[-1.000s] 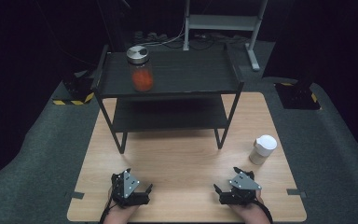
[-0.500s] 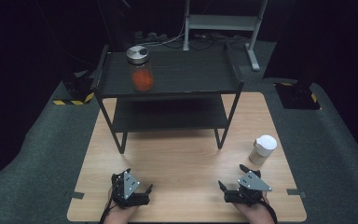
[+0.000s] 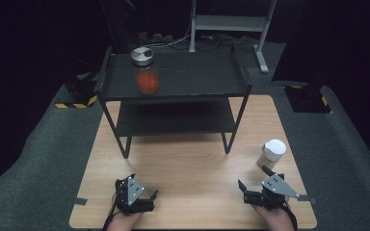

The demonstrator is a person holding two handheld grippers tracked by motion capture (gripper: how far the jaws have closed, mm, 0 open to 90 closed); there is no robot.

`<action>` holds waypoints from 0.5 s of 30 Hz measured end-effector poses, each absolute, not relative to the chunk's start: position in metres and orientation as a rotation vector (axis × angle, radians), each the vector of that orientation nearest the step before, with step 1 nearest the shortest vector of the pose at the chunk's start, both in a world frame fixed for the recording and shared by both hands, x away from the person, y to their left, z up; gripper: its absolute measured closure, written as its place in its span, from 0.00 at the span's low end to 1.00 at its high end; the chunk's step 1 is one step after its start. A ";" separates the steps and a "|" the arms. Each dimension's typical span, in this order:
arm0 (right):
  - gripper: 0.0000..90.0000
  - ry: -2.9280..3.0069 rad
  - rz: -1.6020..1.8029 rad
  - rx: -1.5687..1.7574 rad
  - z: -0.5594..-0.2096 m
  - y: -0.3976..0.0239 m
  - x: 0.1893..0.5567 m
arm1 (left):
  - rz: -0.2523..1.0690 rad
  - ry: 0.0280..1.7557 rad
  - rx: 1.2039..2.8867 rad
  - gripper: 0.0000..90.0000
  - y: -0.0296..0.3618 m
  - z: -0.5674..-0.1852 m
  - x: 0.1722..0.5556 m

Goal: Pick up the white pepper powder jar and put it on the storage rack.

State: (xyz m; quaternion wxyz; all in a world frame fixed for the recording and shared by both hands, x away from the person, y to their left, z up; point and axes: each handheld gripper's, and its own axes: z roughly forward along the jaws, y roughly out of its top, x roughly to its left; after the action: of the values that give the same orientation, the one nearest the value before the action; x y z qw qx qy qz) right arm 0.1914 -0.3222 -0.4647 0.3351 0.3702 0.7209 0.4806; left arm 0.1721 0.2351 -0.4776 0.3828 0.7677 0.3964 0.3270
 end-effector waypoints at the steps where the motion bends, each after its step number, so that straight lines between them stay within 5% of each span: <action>1: 0.00 1.871 1.255 0.973 -0.465 -0.324 0.191 | 0.833 1.011 1.958 0.01 0.235 -0.478 0.172; 15: 0.00 1.774 1.242 1.052 -0.465 -0.339 0.189 | 0.828 1.004 1.959 0.01 0.236 -0.478 0.172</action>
State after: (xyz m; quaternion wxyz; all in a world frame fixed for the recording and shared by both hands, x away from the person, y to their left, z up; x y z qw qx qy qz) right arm 0.1886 -0.3390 -0.4653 0.3590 0.4077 0.6877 0.4816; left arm 0.1723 0.2360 -0.4776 0.3846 0.7689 0.3940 0.3249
